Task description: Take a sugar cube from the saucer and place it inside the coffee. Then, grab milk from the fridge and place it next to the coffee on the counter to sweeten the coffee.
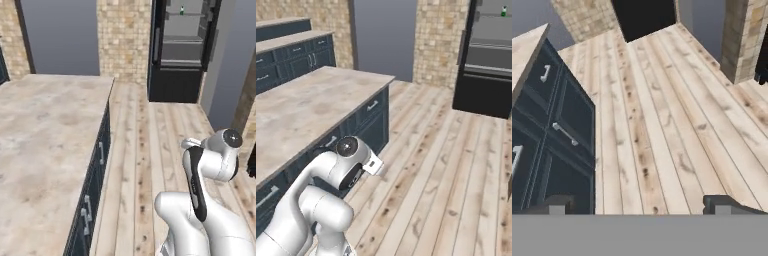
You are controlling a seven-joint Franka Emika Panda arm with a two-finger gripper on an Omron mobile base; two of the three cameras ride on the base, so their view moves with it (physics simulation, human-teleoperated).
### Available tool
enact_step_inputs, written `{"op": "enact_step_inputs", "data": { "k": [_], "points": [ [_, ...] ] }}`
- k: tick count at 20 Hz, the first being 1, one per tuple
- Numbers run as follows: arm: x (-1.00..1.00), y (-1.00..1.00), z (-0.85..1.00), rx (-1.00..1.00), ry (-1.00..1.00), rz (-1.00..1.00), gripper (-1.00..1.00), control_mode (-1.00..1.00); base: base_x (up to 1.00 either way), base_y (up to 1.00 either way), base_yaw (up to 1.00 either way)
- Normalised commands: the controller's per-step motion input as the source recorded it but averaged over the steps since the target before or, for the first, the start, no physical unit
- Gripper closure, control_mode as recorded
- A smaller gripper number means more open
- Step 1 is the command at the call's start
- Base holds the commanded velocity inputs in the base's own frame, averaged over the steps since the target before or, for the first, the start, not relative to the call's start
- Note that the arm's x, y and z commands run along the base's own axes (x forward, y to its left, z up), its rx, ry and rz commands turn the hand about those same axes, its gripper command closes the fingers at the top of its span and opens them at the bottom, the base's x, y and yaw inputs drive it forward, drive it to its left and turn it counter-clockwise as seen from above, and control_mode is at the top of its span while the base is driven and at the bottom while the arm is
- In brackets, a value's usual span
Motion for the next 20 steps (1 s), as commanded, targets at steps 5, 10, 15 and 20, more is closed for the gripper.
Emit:
{"op": "enact_step_inputs", "data": {
  "k": [5, 10, 15, 20],
  "points": [
    [0.00, 0.00, 0.00, 0.00, 0.00, 0.00, -1.00, 1.00, 1.00, -0.82, -0.11],
    [0.00, 0.00, 0.00, 0.00, 0.00, 0.00, -1.00, 1.00, 0.99, -0.65, -0.05],
    [0.00, 0.00, 0.00, 0.00, 0.00, 0.00, -1.00, 1.00, 1.00, -0.47, 0.00],
    [0.00, 0.00, 0.00, 0.00, 0.00, 0.00, -1.00, 1.00, 1.00, -0.50, 0.00]
  ]
}}
